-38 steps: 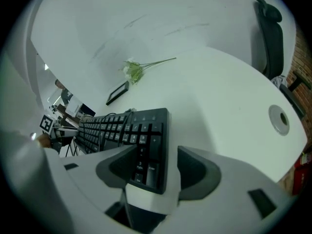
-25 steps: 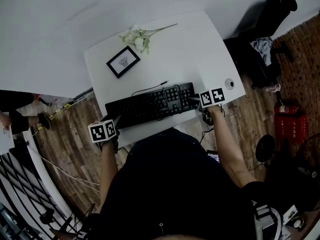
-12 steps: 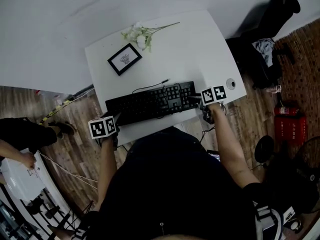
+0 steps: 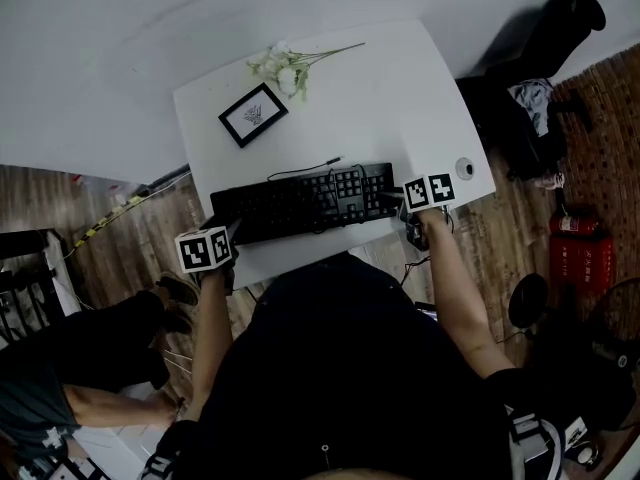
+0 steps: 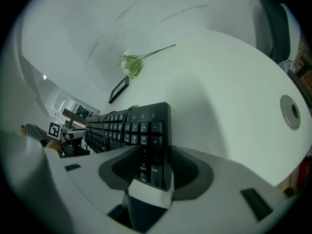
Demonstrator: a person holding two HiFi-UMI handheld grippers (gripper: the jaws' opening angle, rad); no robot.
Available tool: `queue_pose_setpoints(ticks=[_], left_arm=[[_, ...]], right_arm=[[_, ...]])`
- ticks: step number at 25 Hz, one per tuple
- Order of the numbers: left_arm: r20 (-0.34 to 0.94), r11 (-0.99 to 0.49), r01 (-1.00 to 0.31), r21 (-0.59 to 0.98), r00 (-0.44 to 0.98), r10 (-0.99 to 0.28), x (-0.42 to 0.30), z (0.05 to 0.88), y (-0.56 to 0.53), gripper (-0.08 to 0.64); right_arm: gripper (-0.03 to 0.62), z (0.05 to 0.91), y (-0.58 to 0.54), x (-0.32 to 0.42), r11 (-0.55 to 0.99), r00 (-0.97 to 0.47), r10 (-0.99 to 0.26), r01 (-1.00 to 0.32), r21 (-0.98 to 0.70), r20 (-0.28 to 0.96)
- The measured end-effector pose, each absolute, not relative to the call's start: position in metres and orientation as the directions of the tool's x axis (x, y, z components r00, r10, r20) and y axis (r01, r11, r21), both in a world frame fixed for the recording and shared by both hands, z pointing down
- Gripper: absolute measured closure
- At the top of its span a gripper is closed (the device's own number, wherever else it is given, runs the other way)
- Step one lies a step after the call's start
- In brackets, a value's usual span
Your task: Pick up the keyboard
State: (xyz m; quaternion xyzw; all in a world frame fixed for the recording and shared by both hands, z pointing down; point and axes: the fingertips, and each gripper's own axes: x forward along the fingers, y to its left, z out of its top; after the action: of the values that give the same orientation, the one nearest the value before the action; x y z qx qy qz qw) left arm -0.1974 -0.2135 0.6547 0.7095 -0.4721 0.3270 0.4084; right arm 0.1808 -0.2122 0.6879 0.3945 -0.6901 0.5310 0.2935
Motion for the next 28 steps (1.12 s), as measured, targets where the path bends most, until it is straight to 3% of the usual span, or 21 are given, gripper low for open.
queue_pose_setpoints(ticks=[17, 28], left_arm=[[0.652, -0.284, -0.932, 0.226, 0.361, -0.667, -0.193, 0.553, -0.256, 0.272], [0.394, -0.335, -0.934, 0.128, 0.357, -0.847, -0.2, 0.453, -0.272, 0.272]], right_arm=[[0.4, 0.569, -0.259, 0.19, 0.273, -0.481, -0.508, -0.876, -0.397, 0.715], [0.4, 0.459, -0.283, 0.18, 0.406, -0.487, -0.713, -0.873, -0.269, 0.504]])
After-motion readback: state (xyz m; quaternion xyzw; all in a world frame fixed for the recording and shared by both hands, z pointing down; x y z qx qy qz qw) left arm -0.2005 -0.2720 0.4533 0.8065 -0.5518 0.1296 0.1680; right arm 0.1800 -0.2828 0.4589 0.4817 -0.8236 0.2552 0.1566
